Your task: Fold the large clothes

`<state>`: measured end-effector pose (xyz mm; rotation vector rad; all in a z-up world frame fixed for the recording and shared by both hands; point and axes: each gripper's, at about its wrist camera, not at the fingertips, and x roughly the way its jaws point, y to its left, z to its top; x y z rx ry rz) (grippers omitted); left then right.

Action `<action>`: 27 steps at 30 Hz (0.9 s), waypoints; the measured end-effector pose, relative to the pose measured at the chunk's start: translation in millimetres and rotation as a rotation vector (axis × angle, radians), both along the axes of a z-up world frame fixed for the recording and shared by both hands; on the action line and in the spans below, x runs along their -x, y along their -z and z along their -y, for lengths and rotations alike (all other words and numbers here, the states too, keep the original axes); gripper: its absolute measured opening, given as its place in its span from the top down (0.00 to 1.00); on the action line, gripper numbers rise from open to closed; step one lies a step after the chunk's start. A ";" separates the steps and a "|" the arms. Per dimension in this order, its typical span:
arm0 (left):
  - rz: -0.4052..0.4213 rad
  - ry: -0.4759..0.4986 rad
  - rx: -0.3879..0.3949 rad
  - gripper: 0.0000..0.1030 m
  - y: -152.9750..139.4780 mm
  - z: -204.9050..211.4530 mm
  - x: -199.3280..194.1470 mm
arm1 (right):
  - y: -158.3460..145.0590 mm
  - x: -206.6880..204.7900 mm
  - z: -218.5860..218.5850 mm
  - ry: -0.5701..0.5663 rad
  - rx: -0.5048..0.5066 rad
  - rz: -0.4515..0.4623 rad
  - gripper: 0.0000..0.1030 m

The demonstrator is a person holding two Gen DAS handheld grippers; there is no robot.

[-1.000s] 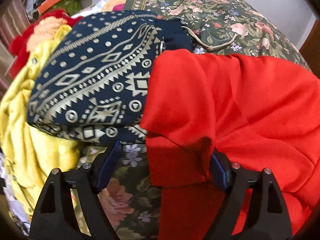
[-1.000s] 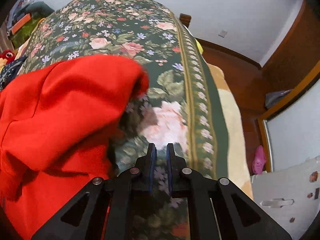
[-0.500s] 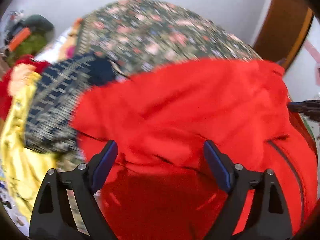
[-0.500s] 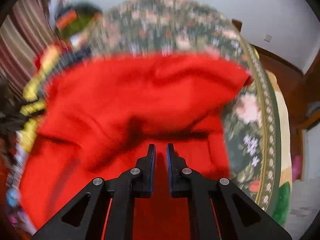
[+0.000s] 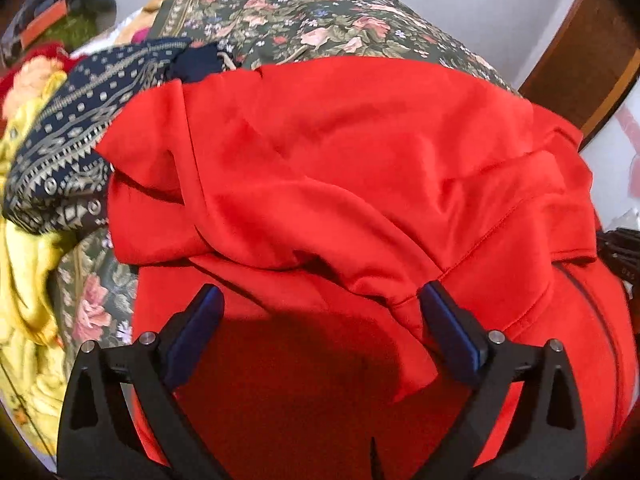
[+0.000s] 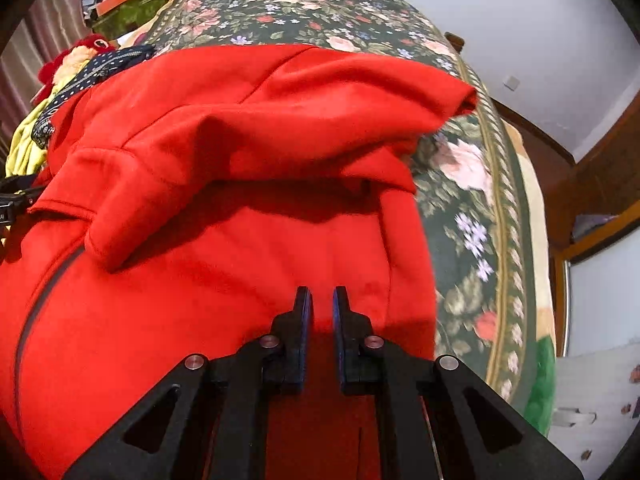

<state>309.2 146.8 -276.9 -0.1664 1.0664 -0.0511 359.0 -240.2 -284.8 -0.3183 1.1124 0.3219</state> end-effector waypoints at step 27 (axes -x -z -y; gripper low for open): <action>0.018 -0.246 -0.097 0.03 -55.9 -105.7 134.4 | -64.7 115.8 114.2 0.290 -0.234 0.042 0.12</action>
